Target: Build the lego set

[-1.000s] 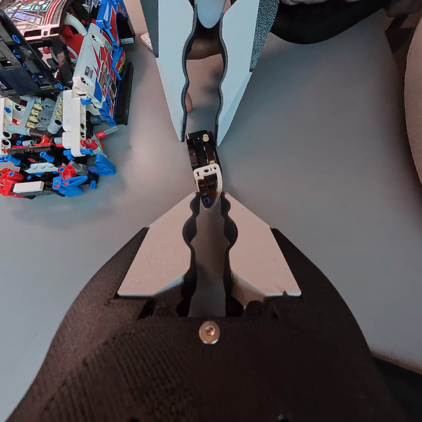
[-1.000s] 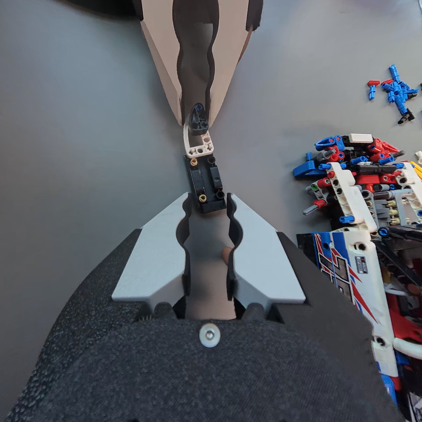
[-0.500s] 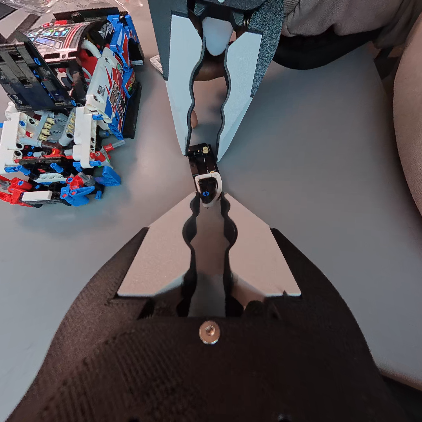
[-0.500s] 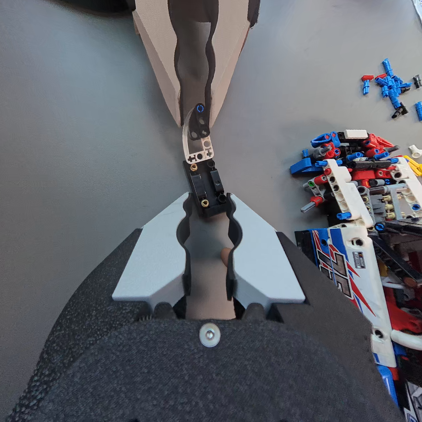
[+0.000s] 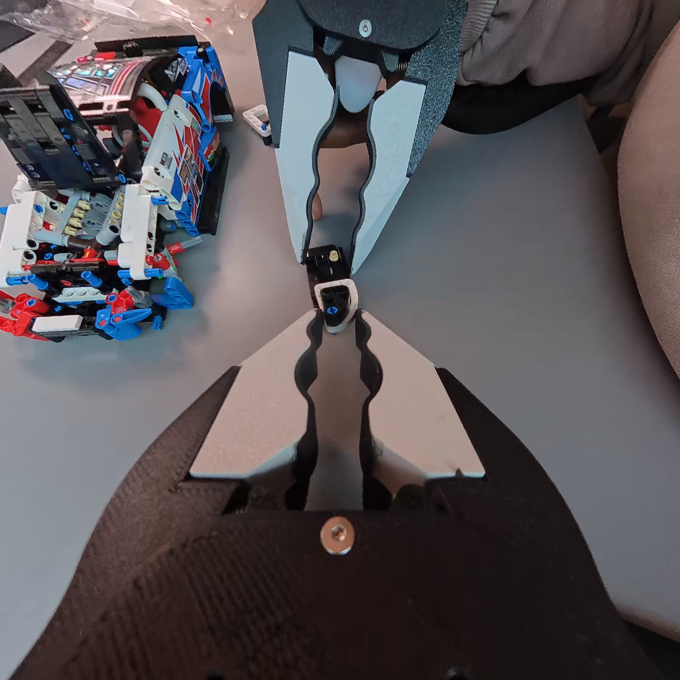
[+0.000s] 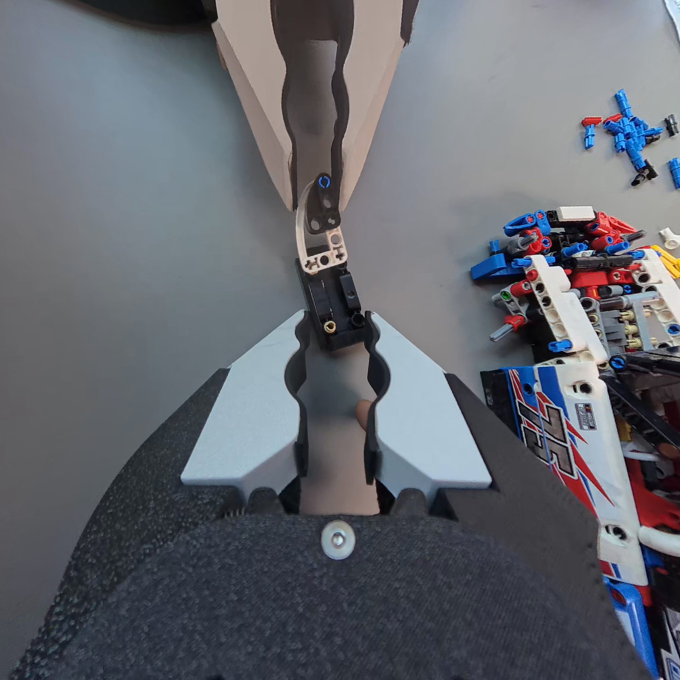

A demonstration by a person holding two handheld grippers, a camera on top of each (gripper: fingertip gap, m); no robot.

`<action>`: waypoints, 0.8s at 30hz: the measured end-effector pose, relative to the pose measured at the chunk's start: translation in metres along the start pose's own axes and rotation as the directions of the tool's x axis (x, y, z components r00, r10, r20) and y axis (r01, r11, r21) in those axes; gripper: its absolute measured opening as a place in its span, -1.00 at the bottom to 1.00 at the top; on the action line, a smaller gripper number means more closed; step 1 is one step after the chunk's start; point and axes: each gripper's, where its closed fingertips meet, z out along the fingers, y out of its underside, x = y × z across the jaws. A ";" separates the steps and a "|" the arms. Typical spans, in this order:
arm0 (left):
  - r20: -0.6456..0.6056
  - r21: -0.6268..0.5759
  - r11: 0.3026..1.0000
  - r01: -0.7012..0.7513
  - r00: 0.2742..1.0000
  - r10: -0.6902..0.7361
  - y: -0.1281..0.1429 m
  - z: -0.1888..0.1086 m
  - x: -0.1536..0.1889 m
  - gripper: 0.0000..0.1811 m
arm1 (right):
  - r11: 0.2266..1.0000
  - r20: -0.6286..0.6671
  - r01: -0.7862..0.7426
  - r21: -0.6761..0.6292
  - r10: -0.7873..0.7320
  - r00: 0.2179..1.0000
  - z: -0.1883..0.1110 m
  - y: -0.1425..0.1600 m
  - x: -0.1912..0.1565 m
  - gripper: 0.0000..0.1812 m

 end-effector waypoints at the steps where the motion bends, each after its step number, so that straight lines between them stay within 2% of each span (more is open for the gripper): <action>1: 0.002 -0.023 1.000 -0.004 1.000 0.004 0.004 0.002 0.000 -0.83 | 1.000 -0.001 0.000 -0.001 0.000 1.000 0.000 0.000 0.000 -0.71; 13: 0.003 -0.055 0.998 0.009 1.000 -0.009 0.009 0.002 -0.001 -0.83 | 0.999 -0.043 -0.045 0.004 0.045 0.998 0.001 -0.001 0.005 -0.71; 17: 0.000 -0.048 0.998 0.029 1.000 -0.029 0.009 0.000 -0.003 -0.83 | 0.994 -0.025 -0.053 0.092 0.055 0.998 -0.009 -0.012 0.006 -0.61; 20: -0.002 -0.045 0.998 0.043 0.999 -0.044 0.008 -0.001 -0.004 -0.83 | 0.983 -0.001 -0.072 0.169 0.074 0.997 -0.016 -0.023 0.006 -0.66; 24: 0.006 -0.044 0.997 0.062 0.998 -0.062 0.008 -0.001 -0.007 -0.83 | 0.981 0.006 -0.067 0.182 0.067 0.998 -0.012 -0.026 0.003 -0.77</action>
